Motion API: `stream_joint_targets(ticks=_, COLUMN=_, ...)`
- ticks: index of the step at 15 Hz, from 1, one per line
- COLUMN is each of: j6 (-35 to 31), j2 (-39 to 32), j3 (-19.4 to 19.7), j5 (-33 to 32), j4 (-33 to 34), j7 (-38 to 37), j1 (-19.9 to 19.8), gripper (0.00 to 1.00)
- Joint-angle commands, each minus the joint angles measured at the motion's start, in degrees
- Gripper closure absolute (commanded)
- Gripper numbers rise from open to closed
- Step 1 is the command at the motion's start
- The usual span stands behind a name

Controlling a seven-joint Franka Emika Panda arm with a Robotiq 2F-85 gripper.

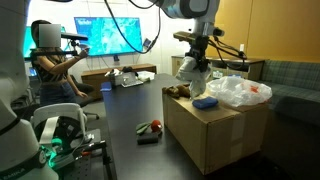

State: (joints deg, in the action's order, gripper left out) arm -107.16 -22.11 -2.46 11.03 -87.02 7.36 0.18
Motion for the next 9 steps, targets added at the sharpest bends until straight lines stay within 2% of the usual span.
stream_joint_targets(ticks=1, j6=1.44, j2=-2.09, j3=0.35, j5=-1.77, j4=3.0, j7=-2.15, j1=0.14, gripper=1.0)
stream_joint_targets(ticks=9, j6=0.27, j2=0.05, j3=-0.17, j5=-1.28, j4=0.67, j7=0.23, j1=-0.6, gripper=0.99)
